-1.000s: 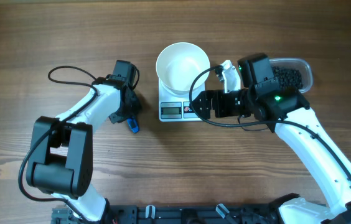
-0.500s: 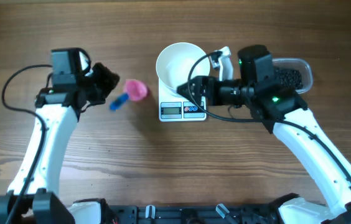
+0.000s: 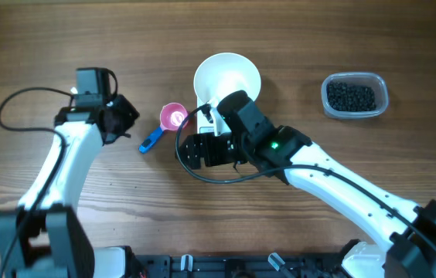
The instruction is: Scoop item into bowl and weigh 150g on scale
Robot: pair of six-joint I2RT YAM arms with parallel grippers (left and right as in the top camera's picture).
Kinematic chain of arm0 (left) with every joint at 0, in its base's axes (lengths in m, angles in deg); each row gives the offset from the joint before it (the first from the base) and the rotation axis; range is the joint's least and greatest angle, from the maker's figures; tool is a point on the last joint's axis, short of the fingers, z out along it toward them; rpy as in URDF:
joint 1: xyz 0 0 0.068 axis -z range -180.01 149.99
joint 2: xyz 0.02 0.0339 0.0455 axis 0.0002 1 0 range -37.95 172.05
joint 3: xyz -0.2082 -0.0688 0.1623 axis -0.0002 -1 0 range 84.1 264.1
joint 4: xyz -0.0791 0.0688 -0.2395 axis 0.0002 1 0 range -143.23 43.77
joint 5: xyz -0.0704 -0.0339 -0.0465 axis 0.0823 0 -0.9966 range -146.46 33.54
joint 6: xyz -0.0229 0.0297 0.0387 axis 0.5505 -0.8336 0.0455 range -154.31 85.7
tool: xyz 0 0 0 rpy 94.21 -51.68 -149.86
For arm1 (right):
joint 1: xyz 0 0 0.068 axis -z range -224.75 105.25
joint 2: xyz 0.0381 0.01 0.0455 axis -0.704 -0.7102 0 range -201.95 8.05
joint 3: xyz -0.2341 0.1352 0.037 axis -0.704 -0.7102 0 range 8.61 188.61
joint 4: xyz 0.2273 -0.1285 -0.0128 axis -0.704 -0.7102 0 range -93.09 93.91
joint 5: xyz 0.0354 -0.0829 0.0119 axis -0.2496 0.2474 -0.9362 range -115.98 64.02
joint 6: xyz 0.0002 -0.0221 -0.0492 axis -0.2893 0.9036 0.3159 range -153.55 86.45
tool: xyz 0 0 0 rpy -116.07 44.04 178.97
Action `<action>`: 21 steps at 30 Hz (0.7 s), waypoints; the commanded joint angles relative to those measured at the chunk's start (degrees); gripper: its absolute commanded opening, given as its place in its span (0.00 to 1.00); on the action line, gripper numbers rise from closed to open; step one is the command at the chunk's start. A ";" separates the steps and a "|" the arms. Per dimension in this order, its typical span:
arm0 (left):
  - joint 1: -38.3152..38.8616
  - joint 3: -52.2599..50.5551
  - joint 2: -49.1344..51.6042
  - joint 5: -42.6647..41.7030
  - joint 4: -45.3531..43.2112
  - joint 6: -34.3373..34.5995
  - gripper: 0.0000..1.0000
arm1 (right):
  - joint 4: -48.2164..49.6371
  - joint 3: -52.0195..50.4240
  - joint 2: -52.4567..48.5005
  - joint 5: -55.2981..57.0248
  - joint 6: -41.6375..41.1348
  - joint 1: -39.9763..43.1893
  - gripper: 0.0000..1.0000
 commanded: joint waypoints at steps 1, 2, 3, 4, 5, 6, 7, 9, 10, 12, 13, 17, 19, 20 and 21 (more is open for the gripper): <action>0.90 -1.79 9.22 2.36 -0.87 -1.77 0.04 | 0.28 0.02 -1.09 1.57 -0.44 -0.09 0.91; 0.90 -1.79 11.89 0.94 -0.90 -1.77 0.04 | 0.33 0.02 -1.09 1.57 -0.81 -0.09 0.91; 0.90 -1.79 13.97 -0.90 -0.98 -1.81 0.04 | 0.31 0.02 -1.09 1.62 -1.40 -0.09 0.91; 0.90 -1.81 15.15 -3.61 -1.11 -3.39 0.04 | 0.31 0.02 -1.09 1.62 -1.95 -0.11 0.91; 0.92 -1.81 15.89 -7.37 -1.01 -5.46 0.04 | 0.52 0.02 -1.33 2.78 -3.06 -0.31 0.91; 0.92 -1.81 15.96 -11.87 0.92 -7.58 0.04 | 0.57 0.02 -1.79 4.15 -4.55 -0.59 0.92; 0.90 -1.81 15.93 -14.49 3.69 -7.78 0.04 | 0.57 0.02 -2.29 4.44 -4.81 -0.72 0.92; 0.90 -1.81 15.93 -17.22 10.32 -10.12 0.04 | 0.28 0.02 -2.84 4.42 -4.61 -0.83 0.92; 0.90 -1.79 15.93 -18.62 13.53 -12.52 0.04 | -0.26 0.02 -2.93 4.92 -4.35 -0.83 0.92; 0.90 -1.79 15.82 -24.83 18.18 -19.26 0.04 | -0.63 0.02 -2.93 5.27 -2.49 -0.83 0.92; 0.90 -1.66 15.74 -26.58 20.13 -20.50 0.07 | -0.85 0.02 -2.93 5.27 -1.95 -0.83 0.92; -0.31 1.55 11.41 -26.56 21.11 -19.02 0.13 | -2.12 -0.02 -3.67 5.27 -3.74 -0.83 0.91; -0.31 3.74 6.45 -24.17 18.05 -15.52 0.12 | 0.52 -1.18 -4.00 5.25 -6.62 -0.83 0.92; -0.26 4.00 5.16 -20.79 16.61 -14.03 0.14 | 2.36 -1.75 -4.11 5.27 -8.00 -0.83 0.92; -0.24 4.00 3.87 -16.02 14.03 -12.26 0.22 | 3.96 -2.14 -4.11 5.25 -9.09 -0.83 0.92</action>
